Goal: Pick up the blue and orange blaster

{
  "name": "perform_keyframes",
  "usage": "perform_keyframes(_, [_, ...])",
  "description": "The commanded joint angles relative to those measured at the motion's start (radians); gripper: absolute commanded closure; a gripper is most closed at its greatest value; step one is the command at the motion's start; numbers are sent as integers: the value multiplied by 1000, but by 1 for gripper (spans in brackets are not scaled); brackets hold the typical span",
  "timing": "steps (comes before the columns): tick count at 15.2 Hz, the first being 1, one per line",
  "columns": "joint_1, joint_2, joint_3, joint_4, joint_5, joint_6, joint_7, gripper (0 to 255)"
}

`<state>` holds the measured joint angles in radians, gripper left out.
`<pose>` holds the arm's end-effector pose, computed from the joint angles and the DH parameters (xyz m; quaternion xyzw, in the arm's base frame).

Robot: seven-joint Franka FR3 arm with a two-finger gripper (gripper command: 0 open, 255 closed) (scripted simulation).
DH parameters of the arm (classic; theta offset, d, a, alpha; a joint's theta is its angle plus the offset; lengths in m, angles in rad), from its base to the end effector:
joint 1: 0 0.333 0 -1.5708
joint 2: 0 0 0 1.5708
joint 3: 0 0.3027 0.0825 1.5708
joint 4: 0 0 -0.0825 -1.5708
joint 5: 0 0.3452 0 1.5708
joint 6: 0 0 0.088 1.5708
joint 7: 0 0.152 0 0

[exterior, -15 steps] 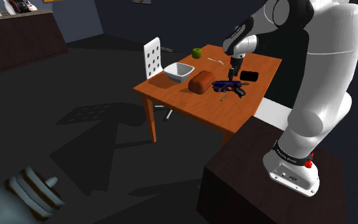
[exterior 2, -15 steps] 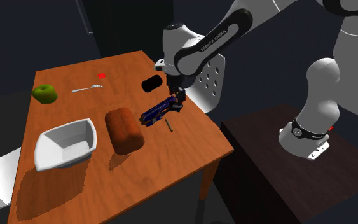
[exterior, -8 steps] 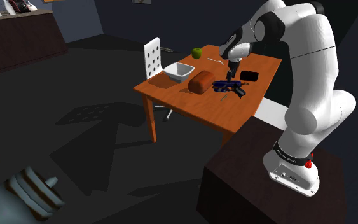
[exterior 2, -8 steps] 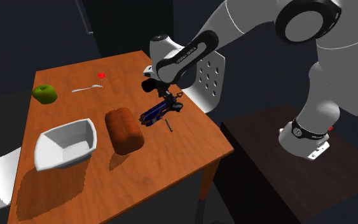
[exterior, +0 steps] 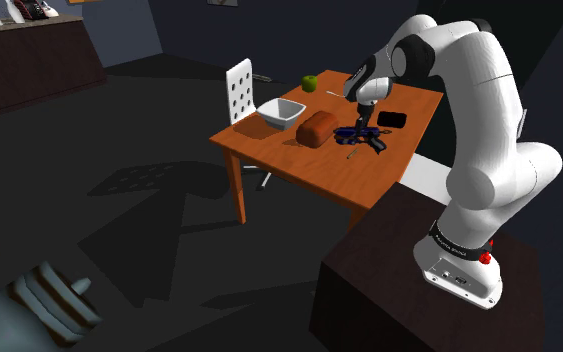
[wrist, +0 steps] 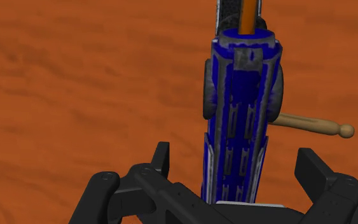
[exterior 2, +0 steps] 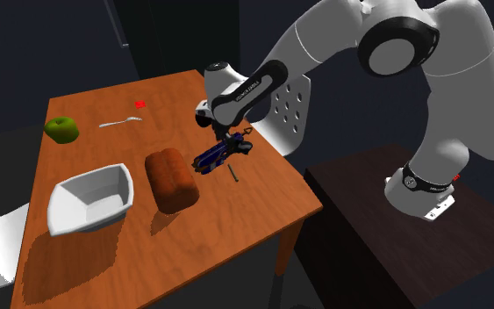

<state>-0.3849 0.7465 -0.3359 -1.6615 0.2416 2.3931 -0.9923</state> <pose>0.5061 -0.4092 0.1662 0.9952 0.0915 -0.0102 0.0325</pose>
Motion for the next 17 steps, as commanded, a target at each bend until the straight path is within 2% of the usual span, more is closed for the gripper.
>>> perform_keyframes(1, [-3, 16, 5, 4, 5, 13, -2, 0])
perform_keyframes(3, [-3, 16, 5, 4, 5, 13, -2, 0])
perform_keyframes(4, [-3, 16, 4, 4, 4, 12, -2, 255])
perform_keyframes(13, [-3, 16, 5, 4, 5, 13, -2, 255])
perform_keyframes(17, [5, -22, -7, -2, -7, -19, 3, 255])
